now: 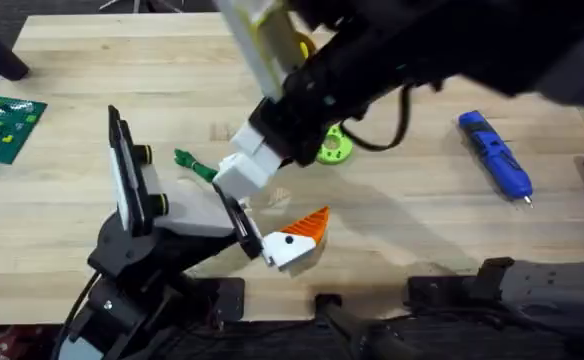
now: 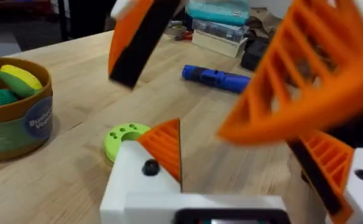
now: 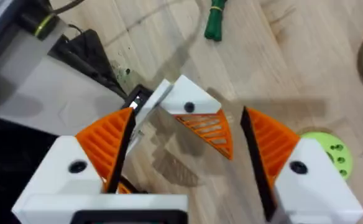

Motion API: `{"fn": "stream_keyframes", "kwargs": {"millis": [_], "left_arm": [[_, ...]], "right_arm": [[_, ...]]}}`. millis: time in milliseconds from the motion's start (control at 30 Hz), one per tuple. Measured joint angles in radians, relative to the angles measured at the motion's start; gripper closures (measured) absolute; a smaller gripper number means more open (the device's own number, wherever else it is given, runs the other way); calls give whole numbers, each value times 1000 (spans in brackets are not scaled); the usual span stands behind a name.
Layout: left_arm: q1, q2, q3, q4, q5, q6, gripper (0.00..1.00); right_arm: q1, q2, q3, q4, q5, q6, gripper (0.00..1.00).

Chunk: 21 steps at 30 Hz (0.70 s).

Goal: Pick up the gripper from the table and insert it into the empty holder that is missing its gripper. Then pick up a screw, insert it into the mounting hole, and use the screwdriver to tighten it. Finally, clean up the table by picking up the vegetable and placing it into the bucket.

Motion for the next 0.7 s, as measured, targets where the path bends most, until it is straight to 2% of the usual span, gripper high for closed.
{"fn": "stream_keyframes", "kwargs": {"millis": [433, 700], "left_arm": [[0, 0, 0, 0, 0, 0, 14], [0, 0, 0, 0, 0, 0, 15]], "right_arm": [[-246, -161, 0, -89, -5, 8, 7], [-273, -162, 0, -104, -5, 11, 6]]}}
